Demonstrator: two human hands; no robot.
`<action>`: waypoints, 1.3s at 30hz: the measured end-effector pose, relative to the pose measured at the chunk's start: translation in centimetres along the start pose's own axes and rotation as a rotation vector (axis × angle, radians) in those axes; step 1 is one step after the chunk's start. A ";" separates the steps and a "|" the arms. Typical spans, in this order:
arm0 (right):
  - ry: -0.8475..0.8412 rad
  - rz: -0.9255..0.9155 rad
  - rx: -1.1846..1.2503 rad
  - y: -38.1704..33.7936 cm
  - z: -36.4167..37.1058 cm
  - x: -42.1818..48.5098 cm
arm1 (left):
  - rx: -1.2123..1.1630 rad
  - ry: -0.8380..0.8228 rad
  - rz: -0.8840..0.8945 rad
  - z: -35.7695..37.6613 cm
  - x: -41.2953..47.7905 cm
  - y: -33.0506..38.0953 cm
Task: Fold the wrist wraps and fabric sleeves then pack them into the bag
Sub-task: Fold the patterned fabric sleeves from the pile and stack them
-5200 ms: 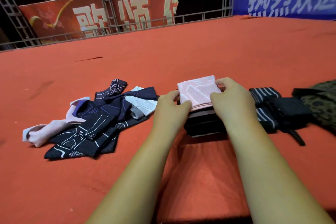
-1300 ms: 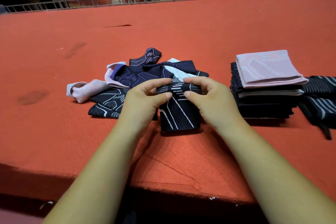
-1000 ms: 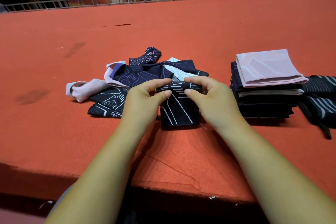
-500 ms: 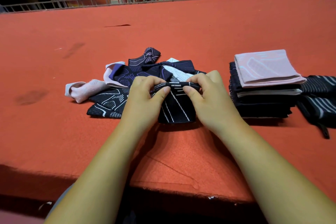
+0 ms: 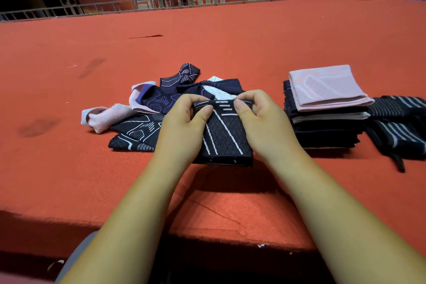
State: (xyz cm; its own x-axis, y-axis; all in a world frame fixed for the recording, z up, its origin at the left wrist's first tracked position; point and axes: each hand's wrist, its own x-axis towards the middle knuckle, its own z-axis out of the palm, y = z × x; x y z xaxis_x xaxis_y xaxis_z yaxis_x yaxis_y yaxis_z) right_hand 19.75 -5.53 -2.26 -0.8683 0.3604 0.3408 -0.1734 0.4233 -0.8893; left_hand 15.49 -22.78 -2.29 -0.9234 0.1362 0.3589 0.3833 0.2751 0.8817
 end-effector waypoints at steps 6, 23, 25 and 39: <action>-0.356 0.318 0.197 -1.8 -1.6 -0.8 | -0.168 0.094 -0.092 0.1 -0.3 1.2; 0.160 0.051 0.101 -3.5 -9.6 1.3 | -0.414 -0.256 -0.139 6.1 0.9 8.1; 0.203 0.056 0.093 -3.0 -11.1 2.1 | -0.408 -0.260 -0.111 7.6 1.7 9.3; 0.480 0.135 -0.395 1.4 -16.1 3.9 | -0.002 -0.118 -0.031 16.7 4.3 8.1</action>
State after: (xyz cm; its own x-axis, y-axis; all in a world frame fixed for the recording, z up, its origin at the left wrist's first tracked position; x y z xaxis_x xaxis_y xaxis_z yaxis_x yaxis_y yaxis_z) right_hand 23.59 9.82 2.76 -0.5500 0.7255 0.4137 0.1869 0.5897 -0.7857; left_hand 15.00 -4.04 1.30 -0.9257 0.2388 0.2934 0.3547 0.2785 0.8925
